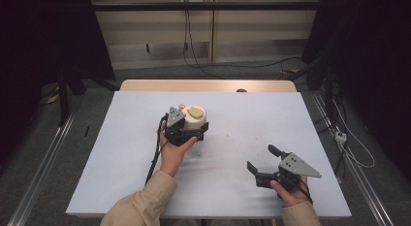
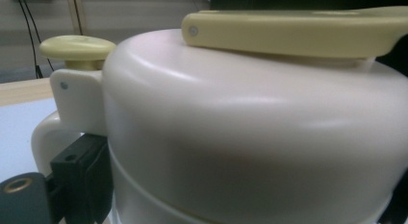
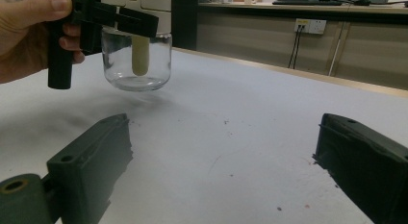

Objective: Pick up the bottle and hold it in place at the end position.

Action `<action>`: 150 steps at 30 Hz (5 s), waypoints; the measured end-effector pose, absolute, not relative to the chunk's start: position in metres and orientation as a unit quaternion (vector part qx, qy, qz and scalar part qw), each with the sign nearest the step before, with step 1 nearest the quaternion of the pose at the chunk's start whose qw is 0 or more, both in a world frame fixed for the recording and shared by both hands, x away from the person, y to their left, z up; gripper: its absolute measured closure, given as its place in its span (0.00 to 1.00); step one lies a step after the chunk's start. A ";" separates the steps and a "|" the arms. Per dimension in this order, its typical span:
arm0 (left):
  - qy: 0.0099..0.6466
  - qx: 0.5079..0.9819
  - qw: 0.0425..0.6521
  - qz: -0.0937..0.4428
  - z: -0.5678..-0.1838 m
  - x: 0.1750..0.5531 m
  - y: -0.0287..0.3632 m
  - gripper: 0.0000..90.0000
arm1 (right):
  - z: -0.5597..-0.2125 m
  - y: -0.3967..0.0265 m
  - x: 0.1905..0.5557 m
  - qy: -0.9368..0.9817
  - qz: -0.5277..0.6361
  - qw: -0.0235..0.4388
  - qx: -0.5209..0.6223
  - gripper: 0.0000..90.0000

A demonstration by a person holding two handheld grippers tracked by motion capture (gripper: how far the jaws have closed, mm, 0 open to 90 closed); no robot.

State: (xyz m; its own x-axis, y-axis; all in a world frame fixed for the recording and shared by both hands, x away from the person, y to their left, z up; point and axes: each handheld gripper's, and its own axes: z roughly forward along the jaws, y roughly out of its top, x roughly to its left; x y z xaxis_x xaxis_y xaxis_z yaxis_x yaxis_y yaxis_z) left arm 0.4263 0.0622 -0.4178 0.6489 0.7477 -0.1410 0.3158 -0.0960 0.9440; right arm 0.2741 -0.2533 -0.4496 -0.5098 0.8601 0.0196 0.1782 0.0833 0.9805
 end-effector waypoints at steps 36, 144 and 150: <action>0.381 0.709 0.560 0.198 -0.426 0.439 0.050 0.07 | -0.450 -0.259 0.269 0.666 0.553 0.309 0.393 0.05; 0.342 0.714 0.574 0.211 -0.461 0.436 0.021 0.07 | -0.449 -0.244 0.280 0.681 0.549 0.298 0.381 0.06; 0.343 0.714 0.574 0.210 -0.461 0.436 0.021 0.07 | -0.448 -0.235 0.287 0.692 0.542 0.290 0.379 0.05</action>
